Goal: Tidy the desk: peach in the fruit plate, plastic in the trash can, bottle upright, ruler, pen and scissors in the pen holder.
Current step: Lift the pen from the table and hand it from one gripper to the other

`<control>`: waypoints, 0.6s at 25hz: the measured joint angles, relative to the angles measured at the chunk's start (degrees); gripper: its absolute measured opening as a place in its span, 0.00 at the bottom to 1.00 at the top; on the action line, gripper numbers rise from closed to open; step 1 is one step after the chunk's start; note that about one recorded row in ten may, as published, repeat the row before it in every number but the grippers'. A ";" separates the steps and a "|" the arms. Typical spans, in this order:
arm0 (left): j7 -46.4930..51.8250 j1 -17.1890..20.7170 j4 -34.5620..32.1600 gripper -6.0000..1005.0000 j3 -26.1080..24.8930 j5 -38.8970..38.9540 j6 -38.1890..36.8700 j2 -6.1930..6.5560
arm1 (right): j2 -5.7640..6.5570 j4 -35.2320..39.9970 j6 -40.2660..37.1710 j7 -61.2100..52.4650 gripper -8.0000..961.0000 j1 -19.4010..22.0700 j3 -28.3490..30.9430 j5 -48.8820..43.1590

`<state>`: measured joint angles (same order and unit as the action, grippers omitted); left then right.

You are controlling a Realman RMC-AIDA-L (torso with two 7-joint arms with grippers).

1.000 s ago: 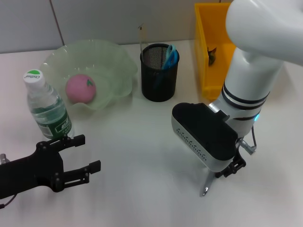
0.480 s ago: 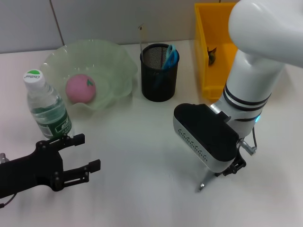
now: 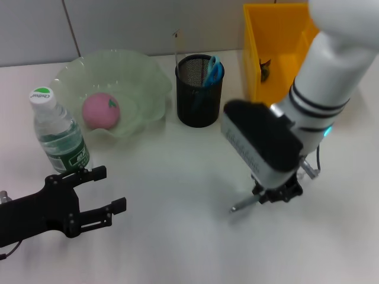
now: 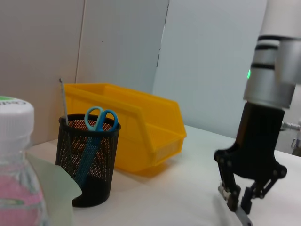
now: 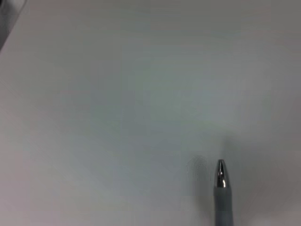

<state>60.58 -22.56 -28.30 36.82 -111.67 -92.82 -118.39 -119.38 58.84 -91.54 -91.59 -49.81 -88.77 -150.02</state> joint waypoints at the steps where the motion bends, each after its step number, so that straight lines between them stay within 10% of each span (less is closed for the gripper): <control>1: 0.16 -0.06 0.00 0.83 0.00 0.04 -0.06 0.00 | 0.00 0.00 0.00 0.00 0.13 0.00 0.00 0.00; 15: -0.32 0.47 0.14 0.83 -0.07 4.49 -4.60 0.07 | 0.12 4.19 -1.62 -2.29 0.13 9.67 19.87 19.23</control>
<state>60.26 -22.09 -28.17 36.75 -107.18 -97.42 -118.32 -119.26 63.02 -93.15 -93.89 -40.14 -68.89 -130.79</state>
